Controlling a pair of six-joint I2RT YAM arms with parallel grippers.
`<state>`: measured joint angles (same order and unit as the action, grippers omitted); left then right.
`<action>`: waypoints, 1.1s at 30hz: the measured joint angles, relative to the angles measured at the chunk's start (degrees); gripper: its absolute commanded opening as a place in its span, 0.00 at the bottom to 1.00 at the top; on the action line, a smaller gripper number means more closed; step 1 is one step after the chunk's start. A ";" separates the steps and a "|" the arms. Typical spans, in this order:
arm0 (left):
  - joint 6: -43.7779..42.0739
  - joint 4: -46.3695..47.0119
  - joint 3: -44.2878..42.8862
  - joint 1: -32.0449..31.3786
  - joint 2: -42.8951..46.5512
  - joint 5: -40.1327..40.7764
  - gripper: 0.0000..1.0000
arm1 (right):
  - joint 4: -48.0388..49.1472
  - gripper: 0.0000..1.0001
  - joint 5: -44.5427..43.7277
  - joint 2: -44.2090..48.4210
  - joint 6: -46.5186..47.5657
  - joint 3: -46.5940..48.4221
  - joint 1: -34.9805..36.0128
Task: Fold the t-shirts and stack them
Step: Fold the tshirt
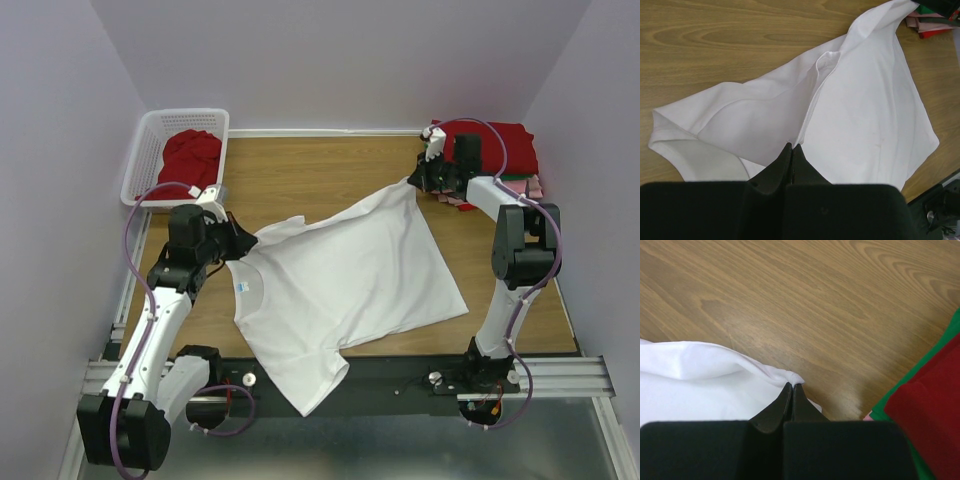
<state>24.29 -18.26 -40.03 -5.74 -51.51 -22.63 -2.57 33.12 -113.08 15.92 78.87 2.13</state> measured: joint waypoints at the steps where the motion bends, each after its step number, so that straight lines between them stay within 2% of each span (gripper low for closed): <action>1: 0.02 -0.42 0.00 0.00 0.24 -0.13 0.00 | 0.02 0.00 -0.17 0.00 0.26 -0.13 0.00; 13: 0.02 -3.56 0.17 0.00 2.08 -0.28 0.00 | 0.17 0.00 -0.92 0.66 3.17 -3.93 -0.61; 33: 0.02 -5.38 1.29 0.00 3.48 -0.42 0.00 | 1.01 0.00 -2.05 1.20 3.78 -3.72 -1.25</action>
<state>24.32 -23.64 -38.74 -5.74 -48.03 -23.05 -1.56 31.07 -111.87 19.70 75.16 0.89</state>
